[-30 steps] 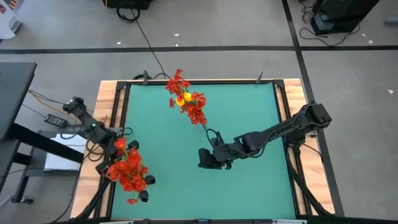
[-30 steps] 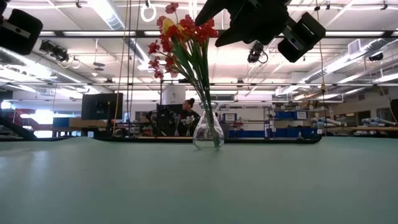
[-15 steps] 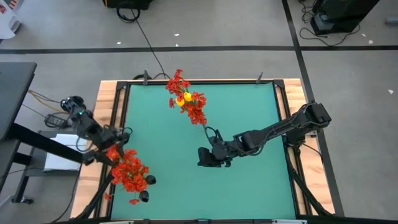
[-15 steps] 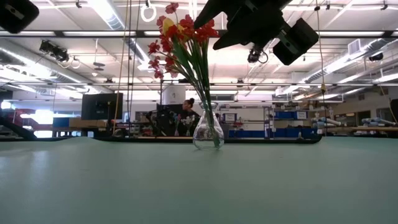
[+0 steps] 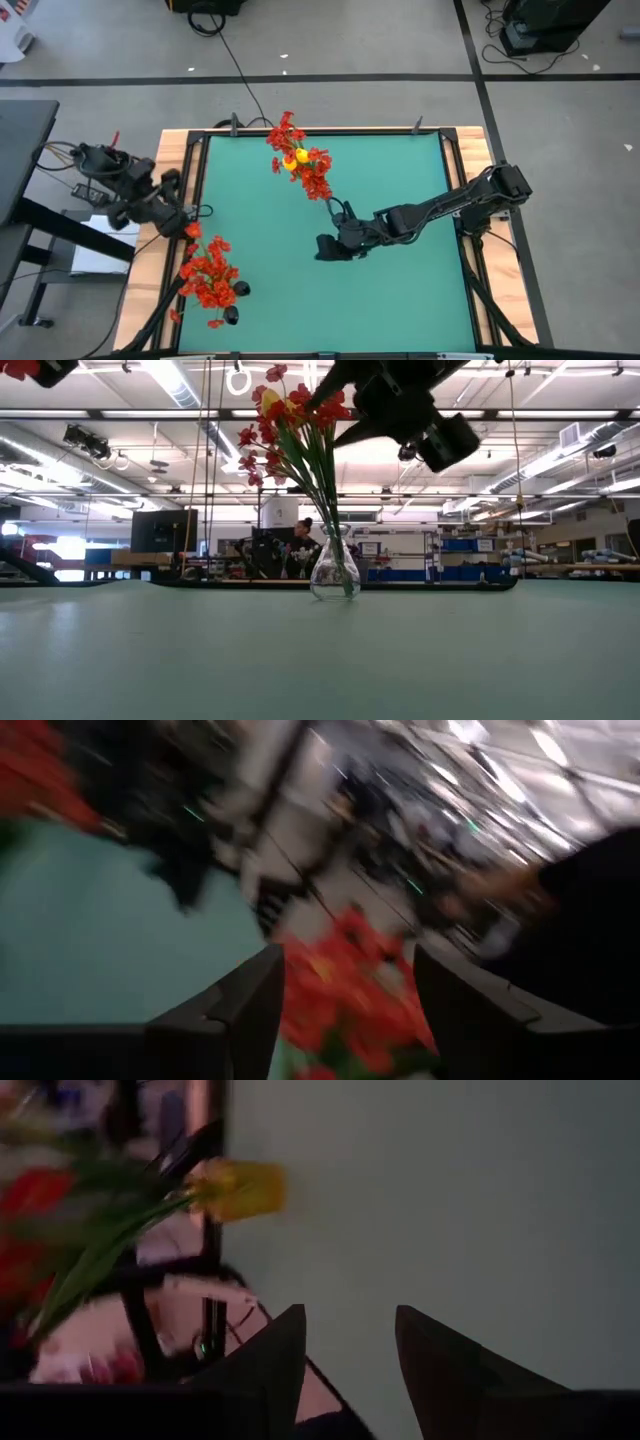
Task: Sort flowers into vase by color
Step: Return to Home Position
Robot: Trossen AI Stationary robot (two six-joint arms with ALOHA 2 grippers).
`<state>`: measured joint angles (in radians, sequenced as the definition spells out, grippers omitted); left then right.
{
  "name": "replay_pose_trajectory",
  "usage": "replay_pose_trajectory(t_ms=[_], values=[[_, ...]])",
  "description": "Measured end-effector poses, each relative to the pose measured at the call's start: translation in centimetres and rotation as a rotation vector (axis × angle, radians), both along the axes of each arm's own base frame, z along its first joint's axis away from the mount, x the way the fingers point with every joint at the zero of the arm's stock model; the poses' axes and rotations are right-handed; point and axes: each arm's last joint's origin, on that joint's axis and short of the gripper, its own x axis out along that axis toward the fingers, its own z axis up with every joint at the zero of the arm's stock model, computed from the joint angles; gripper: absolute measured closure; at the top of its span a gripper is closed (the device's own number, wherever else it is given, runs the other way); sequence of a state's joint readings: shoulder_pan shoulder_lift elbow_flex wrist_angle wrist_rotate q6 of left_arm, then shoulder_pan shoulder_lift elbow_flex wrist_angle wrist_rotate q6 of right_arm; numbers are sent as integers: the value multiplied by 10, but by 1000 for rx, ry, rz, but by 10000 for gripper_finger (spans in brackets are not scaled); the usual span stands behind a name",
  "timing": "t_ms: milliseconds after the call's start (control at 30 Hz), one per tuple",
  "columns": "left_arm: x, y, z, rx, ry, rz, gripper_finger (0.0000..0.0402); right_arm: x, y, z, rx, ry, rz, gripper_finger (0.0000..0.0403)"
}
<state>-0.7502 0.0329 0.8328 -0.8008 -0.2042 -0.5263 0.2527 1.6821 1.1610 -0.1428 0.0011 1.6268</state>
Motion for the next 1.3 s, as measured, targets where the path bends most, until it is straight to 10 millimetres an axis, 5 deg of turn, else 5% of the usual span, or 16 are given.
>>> replay_pose_trajectory(t_ms=[233,400,533,733,900,1133,1300], values=[[27,-15,35,-8,-174,289,218,-2,3,-1,-354,-76,306,251],[54,-40,49,115,-135,298,244,-17,5,-15,-345,108,409,258],[73,-52,50,221,-89,394,256,-14,4,-12,-405,70,395,263],[76,-37,53,219,-64,626,279,-12,2,34,-722,-226,231,319],[80,-29,49,242,-26,691,312,-30,-5,76,-925,-379,259,390],[120,-21,40,304,96,708,356,-67,-13,129,-1303,-520,282,390],[139,-4,34,305,160,677,388,-91,-21,136,-1423,-397,333,397]])
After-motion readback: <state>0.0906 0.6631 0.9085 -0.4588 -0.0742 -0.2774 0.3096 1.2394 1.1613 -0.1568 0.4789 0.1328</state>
